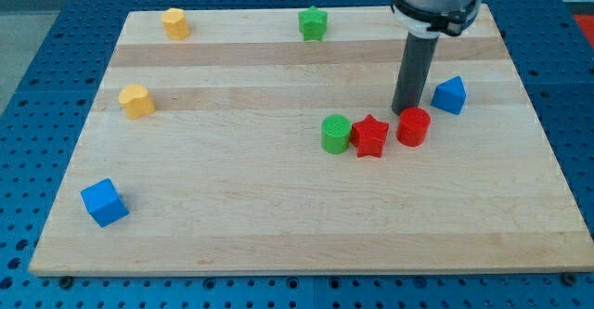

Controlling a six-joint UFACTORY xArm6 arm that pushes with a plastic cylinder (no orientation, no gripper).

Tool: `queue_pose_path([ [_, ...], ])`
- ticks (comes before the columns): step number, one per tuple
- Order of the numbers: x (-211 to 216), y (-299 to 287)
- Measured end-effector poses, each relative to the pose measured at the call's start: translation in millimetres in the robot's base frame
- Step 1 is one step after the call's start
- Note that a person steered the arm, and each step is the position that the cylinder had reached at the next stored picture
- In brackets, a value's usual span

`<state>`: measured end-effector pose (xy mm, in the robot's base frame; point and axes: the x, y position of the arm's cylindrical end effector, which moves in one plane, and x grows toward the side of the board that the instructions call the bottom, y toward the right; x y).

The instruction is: Slide the red circle to the red star

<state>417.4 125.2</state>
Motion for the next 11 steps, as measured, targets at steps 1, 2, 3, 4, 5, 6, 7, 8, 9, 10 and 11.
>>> queue_pose_path([
  [1, 3.4, 0.0],
  [2, 7.3, 0.0],
  [3, 6.2, 2.3],
  [4, -0.8, 22.3],
  [5, 0.9, 54.5],
  [6, 23.6, 76.5],
  [7, 43.2, 77.7],
  [8, 43.3, 72.3],
  [9, 43.3, 63.0],
  [10, 43.3, 50.3],
  [11, 43.3, 38.0],
])
